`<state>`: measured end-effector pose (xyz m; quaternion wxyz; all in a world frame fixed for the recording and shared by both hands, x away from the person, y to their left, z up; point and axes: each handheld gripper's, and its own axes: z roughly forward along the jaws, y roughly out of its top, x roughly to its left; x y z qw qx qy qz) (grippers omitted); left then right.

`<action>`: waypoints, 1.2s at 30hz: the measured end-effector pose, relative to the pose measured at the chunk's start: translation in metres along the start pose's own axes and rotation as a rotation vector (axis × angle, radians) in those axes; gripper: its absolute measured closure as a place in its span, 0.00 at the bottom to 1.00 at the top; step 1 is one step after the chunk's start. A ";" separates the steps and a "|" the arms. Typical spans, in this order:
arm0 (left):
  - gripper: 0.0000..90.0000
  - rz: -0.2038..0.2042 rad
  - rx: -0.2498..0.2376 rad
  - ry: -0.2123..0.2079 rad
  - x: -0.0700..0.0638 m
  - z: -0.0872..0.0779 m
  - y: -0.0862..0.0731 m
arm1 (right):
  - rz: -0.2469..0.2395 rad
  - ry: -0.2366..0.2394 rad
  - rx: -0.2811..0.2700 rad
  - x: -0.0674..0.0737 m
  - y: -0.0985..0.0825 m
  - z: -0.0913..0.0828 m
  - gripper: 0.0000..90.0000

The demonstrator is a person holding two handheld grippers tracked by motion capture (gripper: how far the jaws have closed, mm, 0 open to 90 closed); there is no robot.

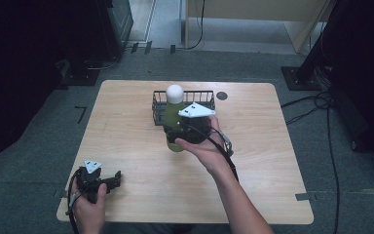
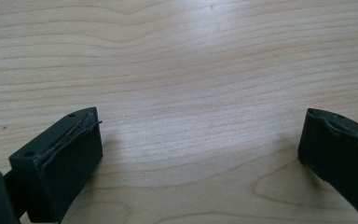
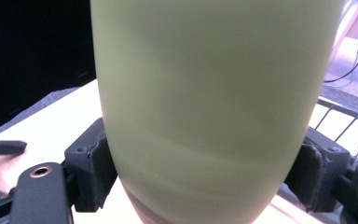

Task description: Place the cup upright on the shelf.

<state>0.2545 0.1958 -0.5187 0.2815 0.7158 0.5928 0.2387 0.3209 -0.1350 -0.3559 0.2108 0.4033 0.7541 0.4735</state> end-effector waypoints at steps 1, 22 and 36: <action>0.00 0.000 -0.001 0.000 0.000 0.000 0.000 | 0.000 -0.003 -0.005 -0.002 0.002 0.000 0.23; 0.00 -0.001 -0.003 0.000 0.000 0.000 0.000 | 0.024 -0.102 -0.022 -0.041 0.042 0.009 0.23; 0.00 0.001 -0.003 0.001 0.000 0.000 0.000 | 0.045 -0.165 -0.039 -0.064 0.066 0.020 0.23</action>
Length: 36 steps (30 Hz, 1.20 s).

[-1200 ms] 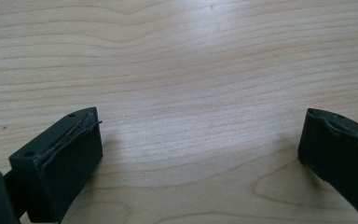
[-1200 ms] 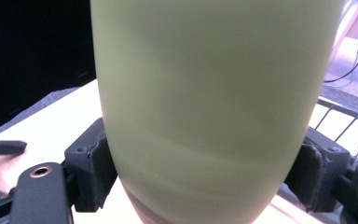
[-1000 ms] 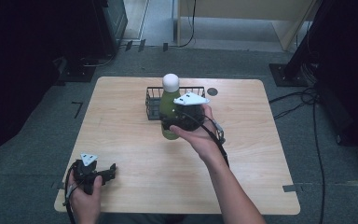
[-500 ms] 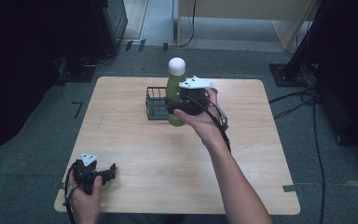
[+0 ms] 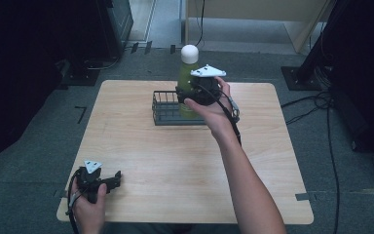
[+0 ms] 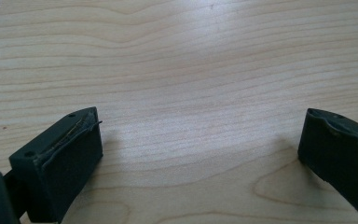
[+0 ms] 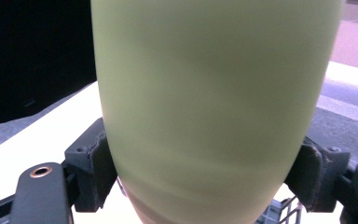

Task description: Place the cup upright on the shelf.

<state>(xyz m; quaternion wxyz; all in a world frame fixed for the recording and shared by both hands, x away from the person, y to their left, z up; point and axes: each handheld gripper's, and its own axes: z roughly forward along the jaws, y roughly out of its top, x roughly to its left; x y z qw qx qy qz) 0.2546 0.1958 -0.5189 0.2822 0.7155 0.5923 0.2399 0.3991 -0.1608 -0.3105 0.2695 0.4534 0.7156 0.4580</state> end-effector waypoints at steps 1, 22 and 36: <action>0.00 -0.001 0.000 0.000 0.000 0.000 0.000 | 0.005 -0.005 0.001 -0.002 0.001 0.002 0.23; 0.00 0.002 0.002 0.000 0.000 0.000 0.000 | 0.038 -0.109 -0.010 -0.032 0.013 0.038 0.23; 0.00 0.003 0.004 0.000 0.000 0.000 0.000 | 0.035 -0.137 0.000 -0.043 -0.003 0.055 0.23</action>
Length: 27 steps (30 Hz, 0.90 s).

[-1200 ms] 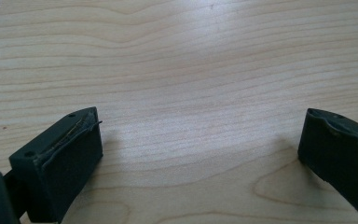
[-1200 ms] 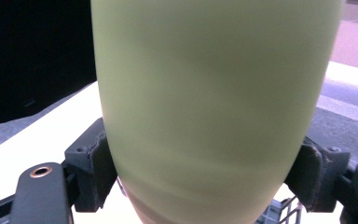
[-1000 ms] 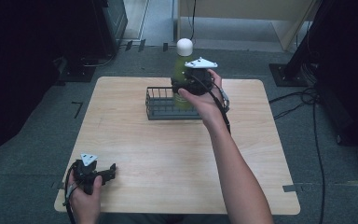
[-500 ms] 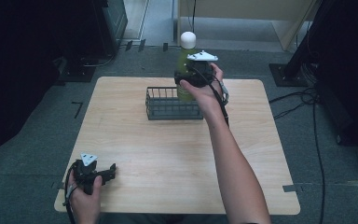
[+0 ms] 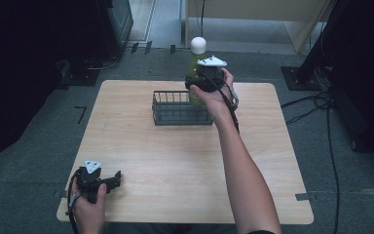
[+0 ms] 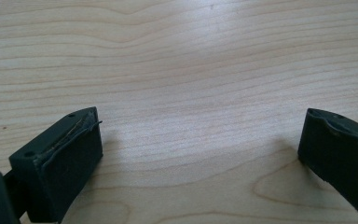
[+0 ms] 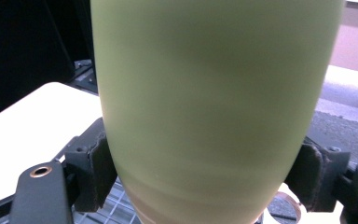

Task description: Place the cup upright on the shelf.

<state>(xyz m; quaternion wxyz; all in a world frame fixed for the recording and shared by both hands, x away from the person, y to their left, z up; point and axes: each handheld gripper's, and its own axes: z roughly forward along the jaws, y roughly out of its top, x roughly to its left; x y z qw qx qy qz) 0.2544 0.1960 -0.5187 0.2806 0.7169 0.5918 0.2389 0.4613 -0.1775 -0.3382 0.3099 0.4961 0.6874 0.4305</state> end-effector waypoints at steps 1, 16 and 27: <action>0.00 0.000 0.000 0.000 0.000 0.000 0.000 | 0.000 0.000 0.000 0.000 0.000 0.000 0.23; 0.00 -0.002 -0.001 0.000 0.000 0.000 0.000 | 0.025 -0.013 0.048 -0.009 -0.023 0.015 0.23; 0.00 -0.002 -0.002 0.000 0.000 0.000 0.000 | 0.039 -0.011 0.058 -0.012 -0.034 0.019 0.23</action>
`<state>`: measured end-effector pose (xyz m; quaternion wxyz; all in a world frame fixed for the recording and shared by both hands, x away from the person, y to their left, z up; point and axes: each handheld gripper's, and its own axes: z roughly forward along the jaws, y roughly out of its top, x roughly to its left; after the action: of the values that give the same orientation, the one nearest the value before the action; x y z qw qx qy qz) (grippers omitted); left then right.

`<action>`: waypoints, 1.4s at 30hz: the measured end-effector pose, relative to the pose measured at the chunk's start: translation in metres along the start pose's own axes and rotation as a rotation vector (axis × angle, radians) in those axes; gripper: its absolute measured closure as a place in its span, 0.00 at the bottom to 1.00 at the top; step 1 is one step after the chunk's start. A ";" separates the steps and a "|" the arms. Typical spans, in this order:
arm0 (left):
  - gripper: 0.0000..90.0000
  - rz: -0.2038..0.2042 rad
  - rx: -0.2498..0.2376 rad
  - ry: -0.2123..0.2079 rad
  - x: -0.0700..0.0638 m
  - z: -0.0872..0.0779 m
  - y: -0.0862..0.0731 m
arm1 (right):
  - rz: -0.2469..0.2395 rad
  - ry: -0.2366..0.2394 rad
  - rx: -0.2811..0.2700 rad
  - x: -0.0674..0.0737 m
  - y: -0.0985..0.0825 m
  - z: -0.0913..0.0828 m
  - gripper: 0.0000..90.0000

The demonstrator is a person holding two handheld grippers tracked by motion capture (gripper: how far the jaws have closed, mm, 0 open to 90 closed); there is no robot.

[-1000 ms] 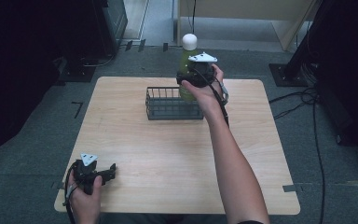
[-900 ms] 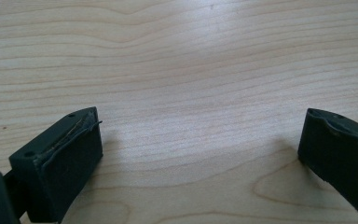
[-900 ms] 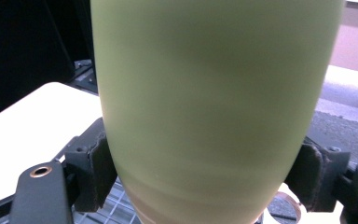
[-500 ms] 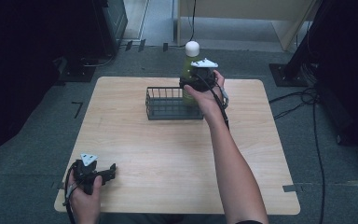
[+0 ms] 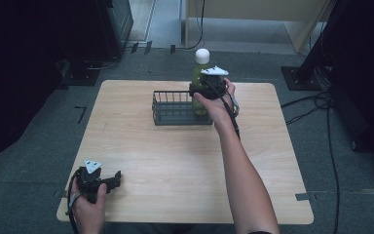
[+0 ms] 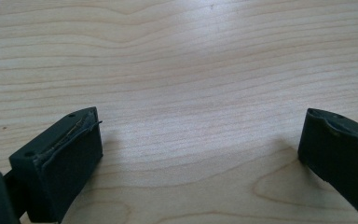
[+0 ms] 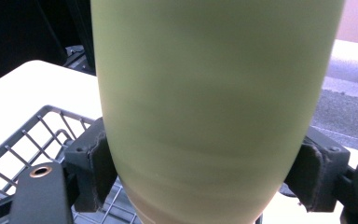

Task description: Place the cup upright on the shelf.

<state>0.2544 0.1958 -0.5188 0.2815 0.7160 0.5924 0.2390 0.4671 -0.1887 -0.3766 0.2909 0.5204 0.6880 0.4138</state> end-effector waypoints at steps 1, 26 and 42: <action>0.00 0.000 0.000 0.000 0.000 0.000 0.000 | 0.001 0.001 0.000 0.000 -0.001 0.000 0.23; 0.00 0.000 0.000 0.000 0.000 0.000 0.000 | 0.027 0.012 -0.009 -0.004 -0.005 -0.004 0.23; 0.00 0.000 0.000 0.001 0.000 0.000 0.000 | 0.044 0.064 0.009 -0.011 -0.004 -0.009 0.14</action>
<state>0.2544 0.1958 -0.5187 0.2812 0.7161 0.5924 0.2391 0.4609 -0.2019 -0.3763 0.2571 0.5233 0.6873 0.4333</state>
